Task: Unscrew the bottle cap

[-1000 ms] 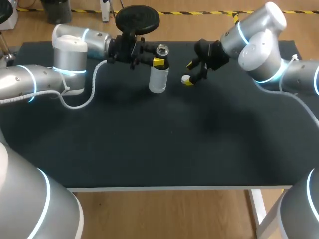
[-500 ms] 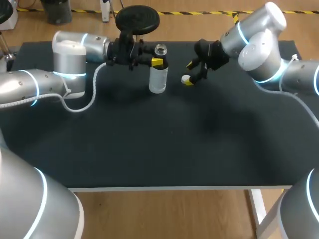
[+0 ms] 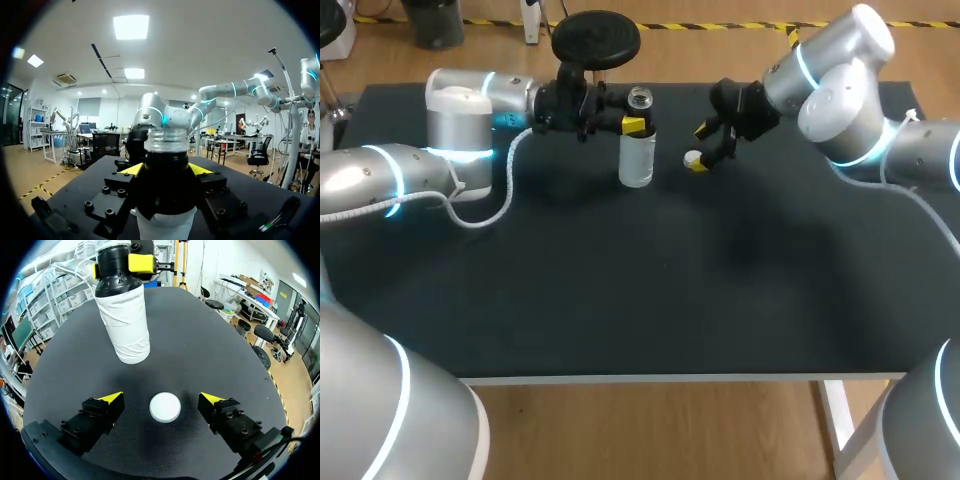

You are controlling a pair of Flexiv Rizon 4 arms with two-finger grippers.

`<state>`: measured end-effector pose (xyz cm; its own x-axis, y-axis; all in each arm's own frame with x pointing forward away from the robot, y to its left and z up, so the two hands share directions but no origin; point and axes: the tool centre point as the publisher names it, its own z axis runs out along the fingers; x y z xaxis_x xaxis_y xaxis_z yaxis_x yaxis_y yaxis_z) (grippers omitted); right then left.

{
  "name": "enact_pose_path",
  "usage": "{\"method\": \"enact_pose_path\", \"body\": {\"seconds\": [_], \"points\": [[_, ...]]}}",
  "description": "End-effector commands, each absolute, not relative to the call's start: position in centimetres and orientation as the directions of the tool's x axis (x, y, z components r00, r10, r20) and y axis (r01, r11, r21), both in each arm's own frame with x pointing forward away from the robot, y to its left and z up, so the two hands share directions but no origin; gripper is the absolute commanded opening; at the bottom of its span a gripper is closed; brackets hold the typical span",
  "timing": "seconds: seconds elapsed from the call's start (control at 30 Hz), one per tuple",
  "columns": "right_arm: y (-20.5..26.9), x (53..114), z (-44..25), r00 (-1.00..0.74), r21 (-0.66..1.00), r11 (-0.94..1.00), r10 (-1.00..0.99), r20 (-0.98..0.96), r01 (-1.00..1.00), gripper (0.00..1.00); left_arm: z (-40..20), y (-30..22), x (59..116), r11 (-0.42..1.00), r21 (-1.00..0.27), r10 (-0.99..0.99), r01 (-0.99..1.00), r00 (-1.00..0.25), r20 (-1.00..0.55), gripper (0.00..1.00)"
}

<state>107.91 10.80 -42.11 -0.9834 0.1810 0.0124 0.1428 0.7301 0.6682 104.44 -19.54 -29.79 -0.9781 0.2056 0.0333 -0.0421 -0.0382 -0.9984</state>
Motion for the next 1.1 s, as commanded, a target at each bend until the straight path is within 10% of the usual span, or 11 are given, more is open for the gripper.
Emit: {"method": "enact_pose_path", "body": {"seconds": [0.03, 1.1], "points": [[10.8, 108.0, -42.1, -0.984, 0.667, 0.731, 0.18, 0.014, 0.143, 1.0, -30.2, -19.7, 104.8, -0.042, -0.998, 0.212, -0.049, -0.976, 0.04, 1.0], [10.8, 108.0, -42.1, -0.984, 0.667, 0.731, 0.18, 0.014, 0.143, 1.0, -28.7, -17.5, 104.6, 0.022, -1.0, 0.186, -0.022, -0.982, 0.025, 1.0]]}}
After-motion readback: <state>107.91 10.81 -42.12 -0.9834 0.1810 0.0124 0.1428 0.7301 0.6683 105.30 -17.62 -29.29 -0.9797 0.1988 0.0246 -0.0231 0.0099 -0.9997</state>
